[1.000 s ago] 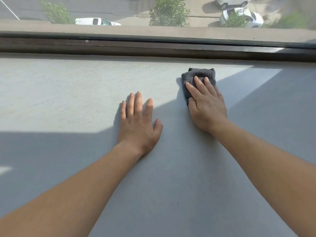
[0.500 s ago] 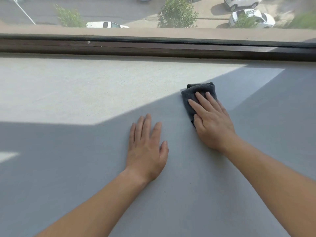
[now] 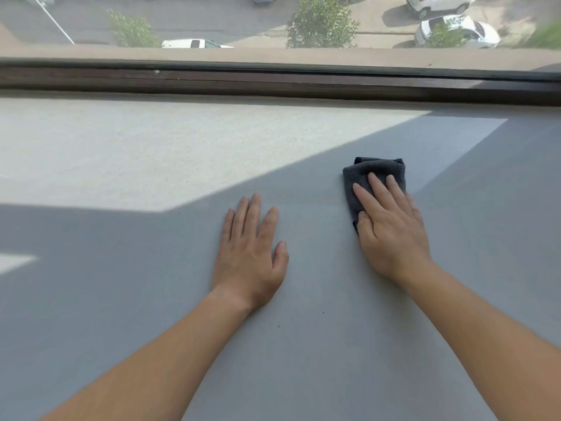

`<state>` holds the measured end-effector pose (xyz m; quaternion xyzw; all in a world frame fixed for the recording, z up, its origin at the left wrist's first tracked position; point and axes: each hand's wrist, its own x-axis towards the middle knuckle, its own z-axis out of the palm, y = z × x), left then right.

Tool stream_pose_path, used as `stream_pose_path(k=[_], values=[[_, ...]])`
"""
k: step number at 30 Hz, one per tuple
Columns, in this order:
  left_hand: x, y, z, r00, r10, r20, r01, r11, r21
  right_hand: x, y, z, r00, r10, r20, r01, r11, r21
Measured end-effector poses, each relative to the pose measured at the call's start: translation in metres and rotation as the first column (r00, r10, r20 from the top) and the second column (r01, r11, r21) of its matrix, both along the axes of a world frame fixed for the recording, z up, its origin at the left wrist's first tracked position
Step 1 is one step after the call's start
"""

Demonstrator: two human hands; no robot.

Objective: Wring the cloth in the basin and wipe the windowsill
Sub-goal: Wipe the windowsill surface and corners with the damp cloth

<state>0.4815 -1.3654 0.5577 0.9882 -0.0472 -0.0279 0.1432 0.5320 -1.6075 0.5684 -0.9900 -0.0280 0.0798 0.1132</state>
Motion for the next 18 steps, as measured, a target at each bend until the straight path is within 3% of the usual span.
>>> stream_pose_path(k=[3, 8, 14, 16, 18], values=[[0.001, 0.002, -0.002, 1.000, 0.009, 0.010, -0.009, 1.000, -0.002, -0.015, 0.027, 0.000, 0.995, -0.086, 0.040, 0.086, 0.996, 0.001], [-0.001, 0.003, -0.004, 1.000, 0.004, 0.008, -0.004, 1.000, -0.003, -0.059, 0.036, -0.001, 0.966, 0.257, 0.040, -0.258, 0.966, 0.019], [-0.002, 0.002, -0.007, 1.000, 0.012, 0.006, -0.012, 1.000, 0.012, -0.050, 0.009, -0.002, 0.996, -0.077, 0.045, 0.077, 0.997, 0.005], [-0.003, 0.001, -0.008, 1.000, 0.013, 0.003, -0.013, 1.000, 0.010, -0.072, 0.034, -0.002, 0.998, 0.002, 0.064, -0.003, 1.000, 0.015], [-0.003, 0.001, -0.009, 1.000, 0.013, 0.002, -0.013, 1.000, 0.001, -0.101, 0.049, -0.005, 0.980, 0.182, 0.083, -0.185, 0.982, 0.027]])
